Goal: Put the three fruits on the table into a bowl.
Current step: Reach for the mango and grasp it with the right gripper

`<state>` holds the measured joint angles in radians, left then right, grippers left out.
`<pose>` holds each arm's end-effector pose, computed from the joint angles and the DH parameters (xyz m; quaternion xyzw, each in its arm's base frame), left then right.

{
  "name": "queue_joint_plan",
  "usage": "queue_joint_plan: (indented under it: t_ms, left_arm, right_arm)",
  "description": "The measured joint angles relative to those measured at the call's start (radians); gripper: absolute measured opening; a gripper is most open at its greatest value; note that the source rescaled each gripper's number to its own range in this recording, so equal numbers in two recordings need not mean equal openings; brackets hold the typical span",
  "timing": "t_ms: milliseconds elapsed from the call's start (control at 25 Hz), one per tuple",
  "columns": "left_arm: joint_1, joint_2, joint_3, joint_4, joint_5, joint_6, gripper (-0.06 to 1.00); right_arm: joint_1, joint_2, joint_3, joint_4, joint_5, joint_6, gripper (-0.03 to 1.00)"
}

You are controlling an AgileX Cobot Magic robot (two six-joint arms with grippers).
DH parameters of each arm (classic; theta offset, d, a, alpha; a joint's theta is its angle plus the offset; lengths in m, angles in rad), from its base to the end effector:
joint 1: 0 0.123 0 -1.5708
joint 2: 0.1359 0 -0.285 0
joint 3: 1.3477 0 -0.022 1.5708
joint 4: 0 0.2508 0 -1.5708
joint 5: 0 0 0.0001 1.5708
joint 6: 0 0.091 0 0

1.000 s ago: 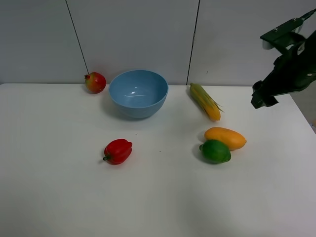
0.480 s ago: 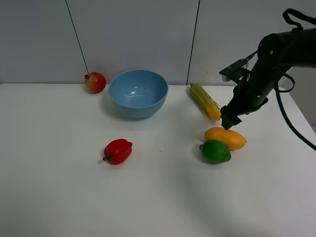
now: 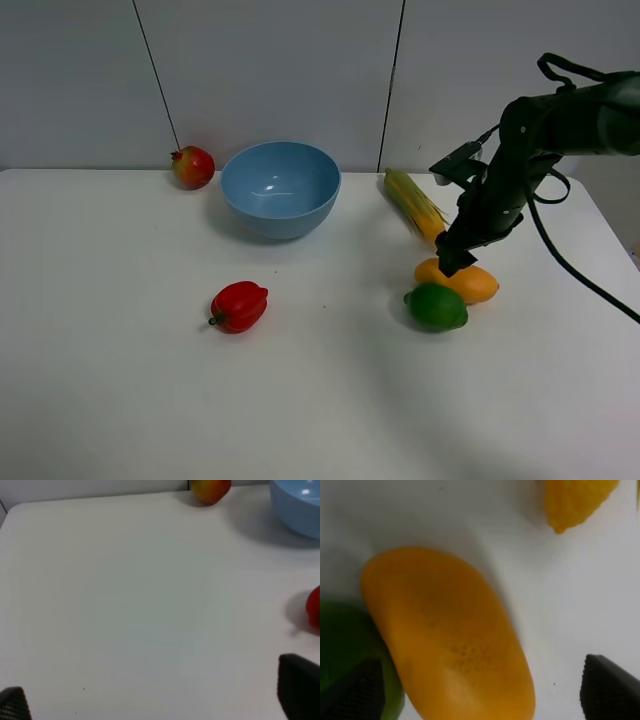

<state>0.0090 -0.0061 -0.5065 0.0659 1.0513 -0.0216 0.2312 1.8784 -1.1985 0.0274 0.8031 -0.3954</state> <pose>-0.0063 0.0051 0.2800 -0.0143 0.8469 0.0296 0.5308 0.3484 0.0839 0.1690 -0.2988 0.9502 0.0034 0.0880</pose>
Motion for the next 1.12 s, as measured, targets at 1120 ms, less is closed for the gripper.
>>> queue_joint_plan:
  t_ms: [1120]
  left_arm:
    - [0.000,0.000,0.000,0.000,0.000,0.000,1.00]
  right_arm:
    - [0.000,0.120,-0.001,0.002,-0.063,-0.033,0.40]
